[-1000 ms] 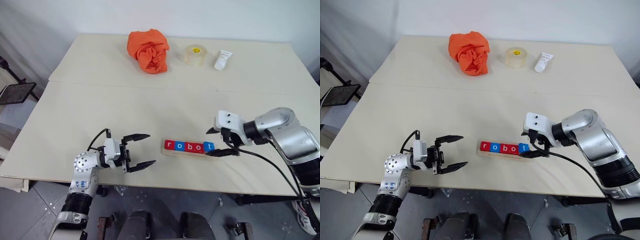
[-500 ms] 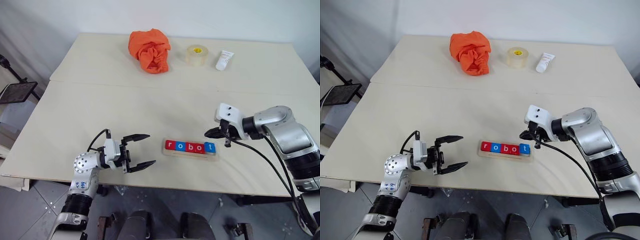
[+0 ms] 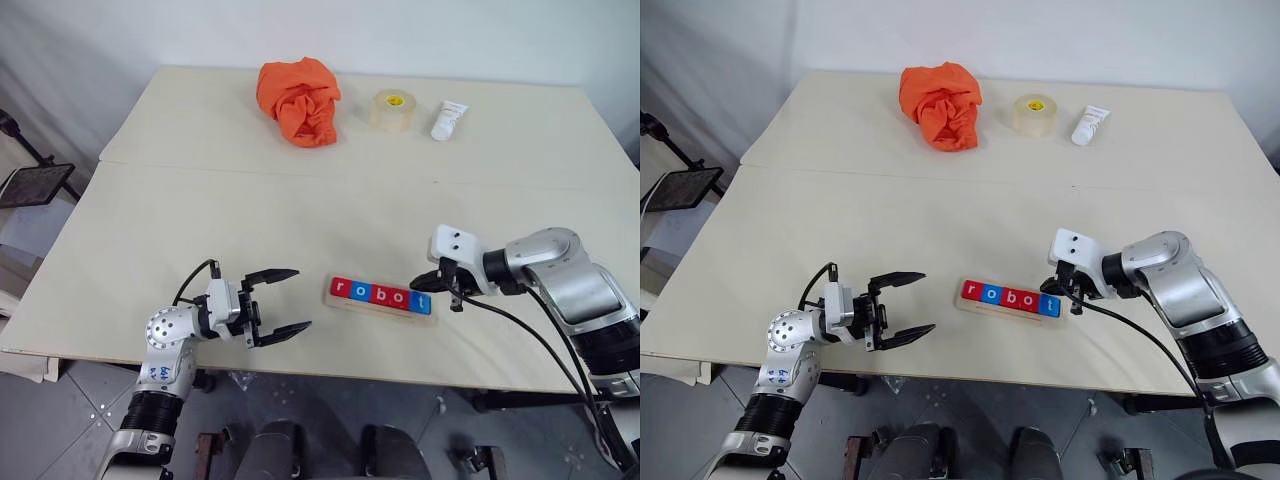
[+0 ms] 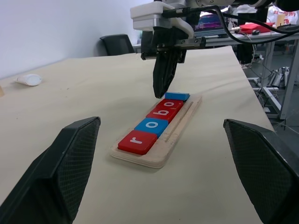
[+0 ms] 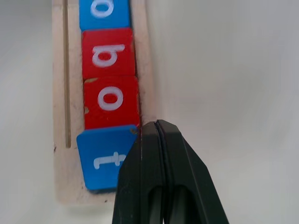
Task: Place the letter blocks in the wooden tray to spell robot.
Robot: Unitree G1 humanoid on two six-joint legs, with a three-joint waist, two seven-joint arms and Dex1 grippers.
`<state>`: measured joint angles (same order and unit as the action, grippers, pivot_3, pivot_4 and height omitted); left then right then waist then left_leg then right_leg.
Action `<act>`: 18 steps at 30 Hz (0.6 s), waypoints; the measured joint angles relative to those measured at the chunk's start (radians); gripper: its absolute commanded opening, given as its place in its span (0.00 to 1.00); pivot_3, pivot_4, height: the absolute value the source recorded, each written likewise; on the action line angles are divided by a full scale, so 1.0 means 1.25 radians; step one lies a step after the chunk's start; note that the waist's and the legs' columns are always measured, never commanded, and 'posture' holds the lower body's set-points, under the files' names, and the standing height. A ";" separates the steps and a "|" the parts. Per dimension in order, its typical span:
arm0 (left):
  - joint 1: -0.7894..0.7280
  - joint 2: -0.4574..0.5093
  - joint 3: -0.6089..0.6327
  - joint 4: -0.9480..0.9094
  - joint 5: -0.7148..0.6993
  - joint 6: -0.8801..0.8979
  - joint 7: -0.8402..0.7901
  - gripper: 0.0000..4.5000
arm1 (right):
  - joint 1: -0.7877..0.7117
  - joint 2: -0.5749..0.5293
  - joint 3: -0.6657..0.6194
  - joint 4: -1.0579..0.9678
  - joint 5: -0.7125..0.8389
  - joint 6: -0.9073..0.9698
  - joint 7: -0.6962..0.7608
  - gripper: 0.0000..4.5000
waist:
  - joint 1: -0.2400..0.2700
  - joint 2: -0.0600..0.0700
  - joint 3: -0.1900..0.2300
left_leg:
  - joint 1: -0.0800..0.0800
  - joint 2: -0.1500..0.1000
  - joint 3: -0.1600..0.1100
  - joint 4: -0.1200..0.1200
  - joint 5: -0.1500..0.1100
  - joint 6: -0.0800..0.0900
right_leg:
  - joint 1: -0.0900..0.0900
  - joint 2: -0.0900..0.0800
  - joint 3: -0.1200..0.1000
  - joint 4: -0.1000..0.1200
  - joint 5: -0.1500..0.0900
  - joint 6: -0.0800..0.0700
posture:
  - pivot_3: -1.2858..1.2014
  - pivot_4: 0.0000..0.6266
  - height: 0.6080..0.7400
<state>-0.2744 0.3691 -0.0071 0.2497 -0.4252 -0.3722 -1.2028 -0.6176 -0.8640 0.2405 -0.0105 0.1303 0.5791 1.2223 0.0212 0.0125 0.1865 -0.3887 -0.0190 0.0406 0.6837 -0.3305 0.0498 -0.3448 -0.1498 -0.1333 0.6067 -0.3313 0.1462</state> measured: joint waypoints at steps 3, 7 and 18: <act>0.000 0.000 0.000 0.000 0.000 0.001 0.000 1.00 | 0.000 -0.006 -0.018 -0.026 0.014 0.013 -0.005 0.00 | 0.000 0.000 0.000 | 0.000 0.000 0.000 0.000 0.000 0.000 | 0.000 0.000 0.000 0.000 0.000 0.000 | 0.52 0.24 1.00; -0.006 -0.002 -0.003 0.000 0.001 0.002 0.000 1.00 | 0.010 -0.006 -0.033 -0.056 0.031 0.027 -0.010 0.00 | 0.001 0.000 0.000 | 0.000 0.000 0.000 0.000 0.000 0.000 | 0.000 0.000 0.000 0.000 0.000 0.000 | 0.52 0.24 1.00; -0.021 -0.004 -0.009 0.002 0.001 0.002 0.000 1.00 | 0.082 -0.006 -0.032 -0.083 0.039 0.028 -0.030 0.00 | 0.001 0.000 0.000 | 0.000 0.000 0.000 0.000 0.000 0.000 | 0.000 0.000 0.000 0.000 0.000 0.000 | 0.52 0.24 1.00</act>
<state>-0.3005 0.3642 -0.0188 0.2526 -0.4237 -0.3692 -1.2028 -0.5154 -0.8716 0.2001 -0.1142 0.1796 0.6145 1.1842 0.0219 0.0124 0.1865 -0.3887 -0.0190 0.0406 0.6836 -0.3305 0.0498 -0.3446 -0.1497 -0.1334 0.6066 -0.3313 0.1461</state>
